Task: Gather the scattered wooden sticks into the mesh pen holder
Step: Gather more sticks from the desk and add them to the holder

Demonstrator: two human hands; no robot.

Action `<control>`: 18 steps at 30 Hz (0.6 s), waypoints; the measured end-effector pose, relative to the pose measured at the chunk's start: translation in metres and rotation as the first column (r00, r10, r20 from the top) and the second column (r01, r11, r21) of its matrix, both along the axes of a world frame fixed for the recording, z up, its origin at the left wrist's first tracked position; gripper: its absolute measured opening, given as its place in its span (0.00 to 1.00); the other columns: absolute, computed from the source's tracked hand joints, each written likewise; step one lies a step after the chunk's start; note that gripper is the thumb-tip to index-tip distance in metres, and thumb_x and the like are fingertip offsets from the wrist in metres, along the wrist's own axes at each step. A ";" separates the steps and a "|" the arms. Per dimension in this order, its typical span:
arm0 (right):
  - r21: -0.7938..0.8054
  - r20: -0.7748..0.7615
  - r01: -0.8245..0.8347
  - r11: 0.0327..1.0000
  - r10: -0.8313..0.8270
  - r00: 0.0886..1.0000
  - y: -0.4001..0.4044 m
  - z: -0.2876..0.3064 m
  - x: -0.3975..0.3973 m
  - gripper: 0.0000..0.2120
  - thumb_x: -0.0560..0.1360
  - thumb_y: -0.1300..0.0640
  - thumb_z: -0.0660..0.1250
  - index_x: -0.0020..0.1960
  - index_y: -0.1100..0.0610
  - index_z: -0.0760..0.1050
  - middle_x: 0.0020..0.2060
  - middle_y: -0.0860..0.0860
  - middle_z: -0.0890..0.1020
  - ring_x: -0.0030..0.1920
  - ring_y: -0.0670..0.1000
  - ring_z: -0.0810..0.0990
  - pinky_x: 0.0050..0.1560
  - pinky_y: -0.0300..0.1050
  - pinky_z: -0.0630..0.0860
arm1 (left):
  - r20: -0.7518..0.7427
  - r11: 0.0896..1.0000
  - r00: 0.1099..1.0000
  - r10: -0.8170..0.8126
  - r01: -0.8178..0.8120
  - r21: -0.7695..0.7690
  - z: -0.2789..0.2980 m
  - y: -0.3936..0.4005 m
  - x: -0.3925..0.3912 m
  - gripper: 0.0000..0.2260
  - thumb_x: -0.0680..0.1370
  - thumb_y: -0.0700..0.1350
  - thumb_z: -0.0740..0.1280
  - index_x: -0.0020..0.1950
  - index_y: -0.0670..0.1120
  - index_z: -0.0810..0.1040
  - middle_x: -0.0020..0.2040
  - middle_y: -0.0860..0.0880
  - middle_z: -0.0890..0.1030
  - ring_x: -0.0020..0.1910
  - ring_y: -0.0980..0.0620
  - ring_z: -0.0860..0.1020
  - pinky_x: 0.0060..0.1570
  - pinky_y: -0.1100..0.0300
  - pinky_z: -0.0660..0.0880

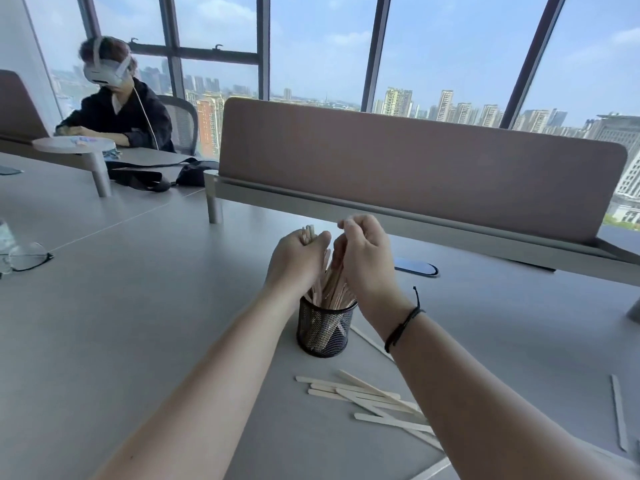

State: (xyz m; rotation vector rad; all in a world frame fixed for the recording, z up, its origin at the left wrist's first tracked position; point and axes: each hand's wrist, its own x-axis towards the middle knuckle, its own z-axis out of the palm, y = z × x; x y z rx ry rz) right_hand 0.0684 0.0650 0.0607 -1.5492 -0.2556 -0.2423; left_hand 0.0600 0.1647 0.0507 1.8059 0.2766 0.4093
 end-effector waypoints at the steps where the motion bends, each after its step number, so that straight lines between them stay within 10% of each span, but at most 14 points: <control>1: -0.123 0.088 0.030 0.992 -0.019 0.996 -0.002 -0.005 -0.001 0.08 0.79 0.64 0.55 0.49 0.57 0.73 0.26 0.49 0.74 0.28 0.49 0.71 0.31 0.43 0.68 | 0.060 1.000 0.998 -0.001 0.002 -0.014 -0.002 0.002 -0.001 0.11 0.79 0.52 0.66 0.40 0.48 0.73 0.33 0.55 0.77 0.32 0.56 0.77 0.34 0.59 0.69; 6: -0.540 0.396 0.235 0.809 -0.002 0.918 -0.017 -0.025 0.004 0.15 0.80 0.60 0.55 0.57 0.56 0.79 0.47 0.49 0.83 0.49 0.47 0.79 0.49 0.44 0.74 | 0.316 0.999 0.947 -0.053 0.054 0.004 -0.012 0.010 -0.010 0.11 0.81 0.49 0.66 0.63 0.59 0.77 0.59 0.61 0.79 0.48 0.72 0.78 0.45 0.77 0.71; 11: -0.728 0.434 0.238 0.643 0.164 0.886 -0.026 -0.045 0.005 0.13 0.81 0.56 0.52 0.43 0.58 0.72 0.41 0.50 0.76 0.41 0.54 0.74 0.40 0.51 0.70 | 0.340 0.983 0.925 -0.169 0.132 0.131 -0.024 0.007 -0.011 0.12 0.83 0.51 0.62 0.58 0.52 0.85 0.52 0.61 0.85 0.56 0.65 0.81 0.62 0.60 0.76; 15: -0.693 0.310 0.082 0.716 0.194 0.931 -0.030 -0.036 0.000 0.11 0.83 0.54 0.55 0.47 0.53 0.75 0.46 0.42 0.77 0.50 0.46 0.74 0.49 0.43 0.69 | 0.335 0.971 0.917 -0.217 0.169 0.166 -0.028 0.009 -0.015 0.21 0.82 0.59 0.60 0.51 0.46 0.86 0.49 0.54 0.86 0.53 0.59 0.82 0.60 0.59 0.76; 18: -0.343 0.123 -0.013 0.939 0.059 0.991 -0.035 -0.034 -0.008 0.17 0.82 0.46 0.59 0.64 0.53 0.76 0.59 0.44 0.79 0.59 0.41 0.77 0.57 0.35 0.70 | 0.360 0.947 0.884 -0.298 0.226 0.229 -0.034 0.011 -0.021 0.30 0.78 0.66 0.57 0.55 0.40 0.83 0.53 0.53 0.81 0.54 0.55 0.80 0.63 0.54 0.74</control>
